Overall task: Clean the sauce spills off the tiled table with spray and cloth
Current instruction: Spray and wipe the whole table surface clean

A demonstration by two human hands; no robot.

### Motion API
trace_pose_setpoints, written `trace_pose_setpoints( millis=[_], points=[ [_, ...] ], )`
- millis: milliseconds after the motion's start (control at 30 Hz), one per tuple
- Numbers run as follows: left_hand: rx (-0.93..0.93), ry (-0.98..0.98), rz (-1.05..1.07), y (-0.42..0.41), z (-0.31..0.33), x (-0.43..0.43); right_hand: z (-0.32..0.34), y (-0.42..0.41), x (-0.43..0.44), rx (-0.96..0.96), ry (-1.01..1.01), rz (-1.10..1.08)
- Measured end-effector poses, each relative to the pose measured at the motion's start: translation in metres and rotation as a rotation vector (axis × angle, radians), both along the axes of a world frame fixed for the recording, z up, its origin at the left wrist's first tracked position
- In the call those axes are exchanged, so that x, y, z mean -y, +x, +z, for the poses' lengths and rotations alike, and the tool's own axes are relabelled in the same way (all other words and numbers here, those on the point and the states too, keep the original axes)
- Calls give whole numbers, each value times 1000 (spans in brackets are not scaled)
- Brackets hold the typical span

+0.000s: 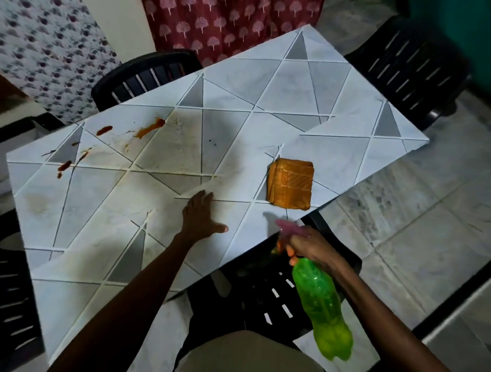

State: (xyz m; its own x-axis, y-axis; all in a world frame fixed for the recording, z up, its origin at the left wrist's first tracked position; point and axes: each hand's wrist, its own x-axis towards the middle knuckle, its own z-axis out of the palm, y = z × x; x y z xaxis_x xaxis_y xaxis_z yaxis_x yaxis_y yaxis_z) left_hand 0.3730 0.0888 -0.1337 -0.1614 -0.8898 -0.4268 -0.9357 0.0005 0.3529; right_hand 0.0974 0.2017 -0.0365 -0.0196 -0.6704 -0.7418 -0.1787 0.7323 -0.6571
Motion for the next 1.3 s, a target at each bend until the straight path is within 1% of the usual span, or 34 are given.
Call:
trace_pose_setpoints(
  millis=[100,167,233,333,467,600,733,900,1033,1167,1233,1300],
  points=[
    [-52,-39,-55,-29,-7,17,19,-33,25,22,-101,-138],
    [-66,-73,-100,-50,-11,30,38,-55,46,-21,-202,-214],
    [-84,-138,-147,-64,-17,45,59,-74,68,-13,-325,-272],
    [-65,-118,-133,-88,-8,65,81,-104,101,3,-496,-357],
    [-55,-150,-96,-98,-10,80,88,-122,140,-110,-697,-398],
    [-20,-89,-126,-96,-17,100,84,-128,179,-234,-822,-489],
    [-7,-46,-177,-100,-19,108,70,-138,215,-243,-877,-560],
    [11,-143,-180,-103,-28,98,57,-153,258,-212,-913,-617],
    [13,-140,-169,-101,-29,96,44,-160,285,-204,-945,-654],
    [-10,-143,-141,-104,-27,96,33,-164,298,-229,-984,-643],
    [-13,-145,-138,-105,-27,96,32,-164,300,-245,-964,-609],
    [-11,-143,-134,-105,-27,96,34,-167,297,-317,-905,-550]
  ],
)
